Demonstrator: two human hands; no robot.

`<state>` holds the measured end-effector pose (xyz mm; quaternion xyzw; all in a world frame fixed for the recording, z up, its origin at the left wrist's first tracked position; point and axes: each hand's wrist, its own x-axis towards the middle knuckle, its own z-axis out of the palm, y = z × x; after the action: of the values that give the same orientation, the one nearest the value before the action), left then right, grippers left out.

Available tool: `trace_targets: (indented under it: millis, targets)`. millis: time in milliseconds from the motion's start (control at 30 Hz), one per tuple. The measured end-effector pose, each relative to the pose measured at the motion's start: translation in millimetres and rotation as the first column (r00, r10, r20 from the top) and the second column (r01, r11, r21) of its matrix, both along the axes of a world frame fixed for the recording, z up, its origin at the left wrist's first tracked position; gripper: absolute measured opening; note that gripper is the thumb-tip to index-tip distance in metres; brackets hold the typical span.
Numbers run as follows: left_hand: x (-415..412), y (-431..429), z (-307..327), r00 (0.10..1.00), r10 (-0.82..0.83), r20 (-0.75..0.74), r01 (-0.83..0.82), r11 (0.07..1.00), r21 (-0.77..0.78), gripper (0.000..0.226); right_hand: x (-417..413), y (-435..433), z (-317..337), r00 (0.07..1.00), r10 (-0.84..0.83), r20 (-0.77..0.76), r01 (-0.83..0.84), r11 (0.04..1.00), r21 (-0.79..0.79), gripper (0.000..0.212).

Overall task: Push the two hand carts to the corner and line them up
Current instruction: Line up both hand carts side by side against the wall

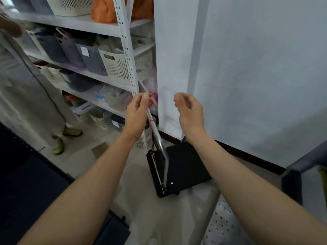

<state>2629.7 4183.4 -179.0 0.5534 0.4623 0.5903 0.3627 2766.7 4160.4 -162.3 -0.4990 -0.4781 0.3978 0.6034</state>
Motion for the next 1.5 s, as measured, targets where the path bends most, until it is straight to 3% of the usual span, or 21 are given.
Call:
trace_targets:
  millis: [267,433,567,700,967,1100,1267,1500]
  targets:
    - [-16,77,-50,0.989,-0.017,-0.150,0.001,0.994,-0.107,0.018,-12,63,-49,0.992,0.028,0.121,-0.015,0.994,-0.111,0.017]
    - [-39,133,-92,0.924,-0.098,-0.369,0.032,0.983,-0.179,0.021,-32,111,-87,0.979,0.055,0.194,-0.006,0.969,-0.246,0.025]
    - [-60,174,-127,0.808,-0.188,-0.558,0.070,0.971,-0.227,0.021,-49,144,-121,0.951,0.148,0.273,-0.029,0.918,-0.396,0.031]
    - [-74,206,-156,0.613,-0.299,-0.732,0.118,0.950,-0.289,0.028,-59,162,-148,0.942,0.227,0.247,-0.062,0.841,-0.537,0.040]
    - [-65,248,-193,0.301,-0.472,-0.829,0.263,0.876,-0.403,0.050,-62,187,-180,0.859,0.341,0.383,-0.004,0.752,-0.659,0.030]
    - [-65,262,-206,0.180,-0.467,-0.866,0.322,0.859,-0.397,0.051,-66,196,-200,0.830,0.368,0.419,0.014,0.738,-0.675,0.021]
    - [-61,267,-201,0.128,-0.418,-0.899,0.337,0.871,-0.357,0.044,-67,200,-207,0.824,0.370,0.429,0.043,0.715,-0.698,0.020]
    - [-51,247,-203,0.215,-0.435,-0.874,0.317,0.878,-0.359,0.035,-52,186,-204,0.824,0.394,0.407,0.047,0.668,-0.742,0.018]
